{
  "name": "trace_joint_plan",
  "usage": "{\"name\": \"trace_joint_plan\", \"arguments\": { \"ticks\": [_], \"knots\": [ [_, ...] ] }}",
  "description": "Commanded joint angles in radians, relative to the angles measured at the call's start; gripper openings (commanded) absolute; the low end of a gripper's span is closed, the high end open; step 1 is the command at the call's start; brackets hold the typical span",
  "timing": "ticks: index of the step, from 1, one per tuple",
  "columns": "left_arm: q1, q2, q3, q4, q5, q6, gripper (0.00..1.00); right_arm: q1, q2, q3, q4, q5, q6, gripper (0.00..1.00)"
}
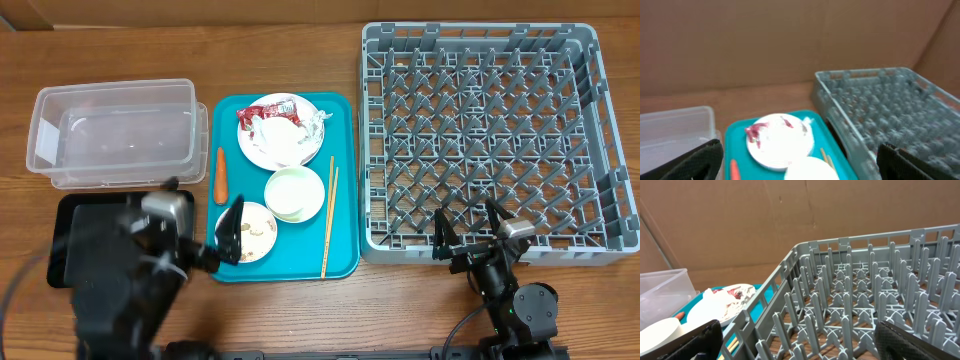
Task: Sort waste into correct bins and load items into the dishwasher
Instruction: 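Move the left gripper over the white plate toward the tissue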
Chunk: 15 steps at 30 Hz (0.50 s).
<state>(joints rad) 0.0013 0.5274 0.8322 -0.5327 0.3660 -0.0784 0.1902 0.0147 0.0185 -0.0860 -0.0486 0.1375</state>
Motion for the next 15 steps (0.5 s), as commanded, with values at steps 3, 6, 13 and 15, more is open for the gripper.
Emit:
{"name": "trace_joint_plan", "arguments": {
  "ticks": [3, 6, 13, 15],
  "knots": [
    [-0.004, 0.288, 0.317, -0.210, 0.068, -0.011, 1.00, -0.003, -0.011, -0.010, 0.006, -0.006, -0.003, 1.00],
    [-0.008, 0.467, 0.499, -0.363, 0.068, -0.011, 1.00, -0.003, -0.011, -0.010, 0.006, -0.006, -0.003, 1.00],
    [-0.048, 0.788, 0.698, -0.548, 0.044, -0.012, 1.00, -0.003, -0.011, -0.010, 0.006, -0.006, -0.003, 1.00],
    [-0.058, 0.859, 0.698, -0.538, 0.064, -0.025, 1.00, -0.003, -0.011, -0.010, 0.006, -0.006, -0.003, 1.00]
  ]
}}
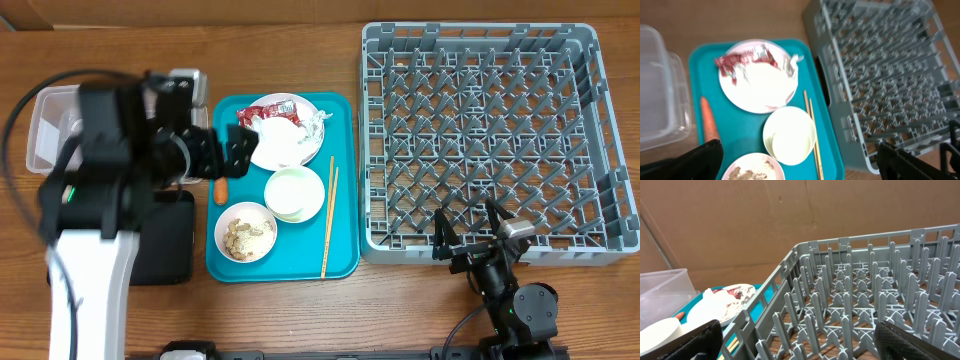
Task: Sort waste into correct bins and load items into the dishwasher
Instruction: 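Move the left gripper over the white plate toward the tissue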
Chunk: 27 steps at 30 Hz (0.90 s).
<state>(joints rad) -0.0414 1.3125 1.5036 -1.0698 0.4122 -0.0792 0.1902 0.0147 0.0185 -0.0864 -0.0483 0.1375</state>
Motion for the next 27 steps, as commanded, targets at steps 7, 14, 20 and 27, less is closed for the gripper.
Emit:
{"name": "trace_joint_plan", "arguments": {
  "ticks": [7, 14, 20, 27],
  "knots": [
    [-0.020, 0.298, 0.026, 0.023, 0.035, -0.082, 1.00, -0.003, -0.011, -0.010, 0.006, -0.006, -0.003, 1.00],
    [-0.021, 0.449, 0.026, 0.106, 0.048, -0.177, 1.00, -0.003, -0.011, -0.010, 0.006, -0.006, -0.003, 1.00],
    [-0.091, 0.473, 0.023, 0.219, -0.204, -0.208, 0.95, -0.003, -0.011, -0.010, 0.006, -0.006, -0.003, 1.00],
    [-0.198, 0.539, 0.023, 0.263, -0.402, -0.224, 0.95, -0.003, -0.011, -0.010, 0.006, -0.006, -0.003, 1.00]
  ]
}}
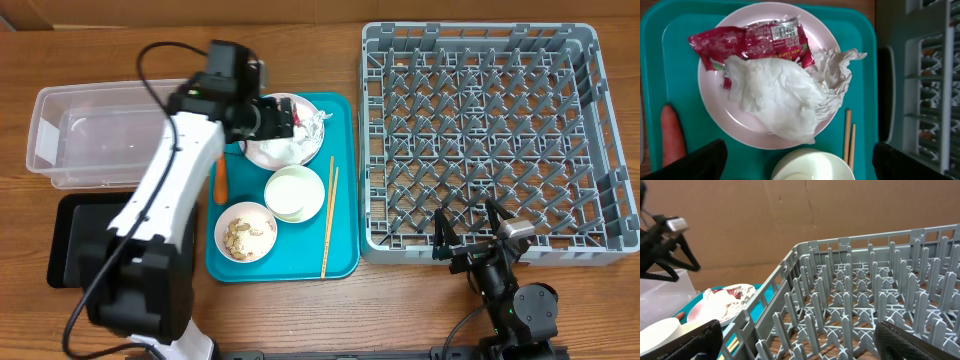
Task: Sort waste into correct bins and load items into the dishwasher
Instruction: 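Move the left gripper over the white plate toward the tissue, then grasp the white tissue on the plate with the left gripper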
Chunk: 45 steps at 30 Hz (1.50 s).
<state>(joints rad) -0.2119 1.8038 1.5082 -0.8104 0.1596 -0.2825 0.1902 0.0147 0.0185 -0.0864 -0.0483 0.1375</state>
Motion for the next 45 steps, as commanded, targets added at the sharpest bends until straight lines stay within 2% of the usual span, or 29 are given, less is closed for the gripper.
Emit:
{"name": "trace_joint_plan", "arguments": {
  "ticks": [1, 4, 8, 9, 10, 11, 12, 14, 17, 24, 34, 39, 45],
  "knots": [
    [-0.032, 0.057, 0.019, 0.004, -0.186, -0.021, 1.00, -0.003, -0.011, -0.010, 0.006, -0.006, -0.003, 1.00],
    [-0.035, 0.080, 0.019, 0.021, -0.238, -0.021, 1.00, -0.003, -0.011, -0.010, 0.006, -0.006, -0.003, 1.00],
    [-0.031, 0.103, 0.019, 0.048, -0.217, -0.029, 1.00, -0.003, -0.011, -0.010, 0.006, -0.006, -0.003, 1.00],
    [-0.031, 0.107, 0.019, 0.050, -0.210, -0.029, 0.91, -0.003, -0.011, -0.010, 0.006, -0.006, -0.003, 1.00],
    [-0.031, 0.114, 0.019, 0.051, -0.211, -0.030, 0.76, -0.003, -0.011, -0.010, 0.006, -0.006, -0.003, 1.00],
    [-0.031, 0.119, 0.019, 0.052, -0.211, -0.030, 0.70, -0.003, -0.011, -0.010, 0.006, -0.006, -0.003, 1.00],
    [-0.031, 0.127, 0.019, 0.052, -0.211, -0.030, 0.70, -0.003, -0.011, -0.010, 0.006, -0.006, -0.003, 1.00],
    [-0.031, 0.144, 0.019, 0.052, -0.211, -0.037, 0.75, -0.003, -0.011, -0.010, 0.006, -0.006, -0.003, 1.00],
    [-0.031, 0.182, 0.019, 0.052, -0.211, -0.040, 0.74, -0.003, -0.011, -0.010, 0.006, -0.006, -0.003, 1.00],
    [-0.022, 0.238, 0.019, 0.058, -0.212, -0.041, 0.63, -0.003, -0.011, -0.010, 0.006, -0.006, -0.003, 1.00],
    [-0.022, 0.238, 0.019, 0.125, -0.219, -0.040, 0.64, -0.003, -0.011, -0.010, 0.006, -0.006, -0.003, 1.00],
    [-0.022, 0.238, 0.019, 0.135, -0.223, -0.040, 0.56, -0.003, -0.011, -0.010, 0.006, -0.006, -0.003, 1.00],
    [-0.022, 0.238, 0.019, 0.135, -0.296, -0.040, 0.54, -0.003, -0.011, -0.010, 0.006, -0.006, -0.003, 1.00]
  ]
}}
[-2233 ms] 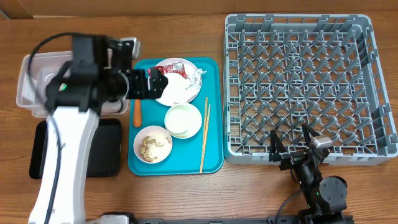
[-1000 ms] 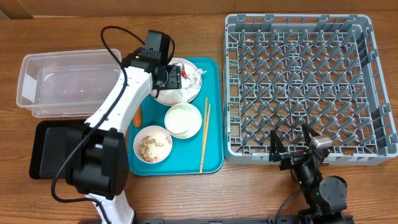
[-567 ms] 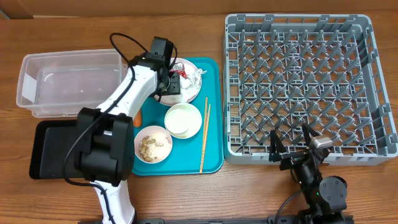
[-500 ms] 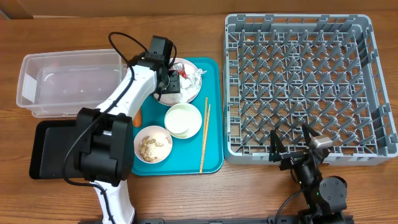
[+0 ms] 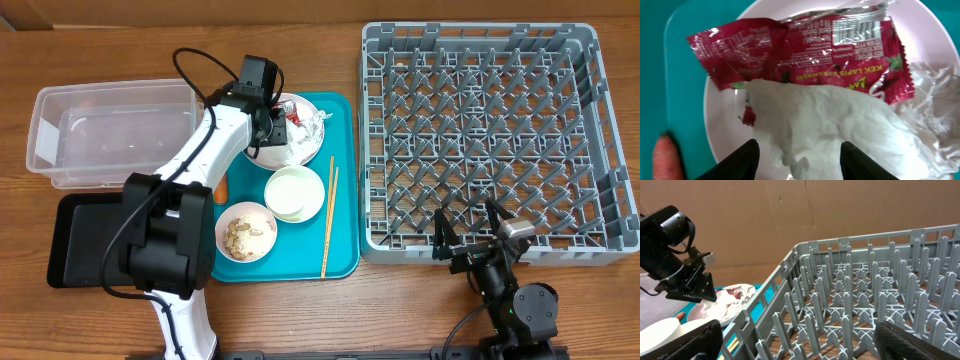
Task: Sort waste into correct bins and load items into the dishwasher
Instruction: 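Grasp the white tissue on the plate with the left gripper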
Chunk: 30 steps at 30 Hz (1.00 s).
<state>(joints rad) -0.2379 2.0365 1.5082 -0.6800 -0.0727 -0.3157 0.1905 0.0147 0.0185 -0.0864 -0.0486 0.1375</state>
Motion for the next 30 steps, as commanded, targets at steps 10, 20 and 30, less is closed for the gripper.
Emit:
{"name": "trace_joint_plan", "arguments": {
  "ticks": [10, 20, 30],
  "knots": [
    [0.004, 0.006, 0.019, 0.028, -0.087, -0.007, 0.48, -0.003, -0.011, -0.010, 0.006, -0.006, -0.003, 1.00],
    [0.004, 0.006, -0.006, 0.047, -0.087, -0.007, 0.39, -0.003, -0.011, -0.010, 0.006, -0.006, -0.003, 1.00],
    [0.003, 0.006, -0.014, 0.055, -0.084, -0.049, 0.29, -0.003, -0.011, -0.010, 0.006, -0.006, -0.003, 1.00]
  ]
}}
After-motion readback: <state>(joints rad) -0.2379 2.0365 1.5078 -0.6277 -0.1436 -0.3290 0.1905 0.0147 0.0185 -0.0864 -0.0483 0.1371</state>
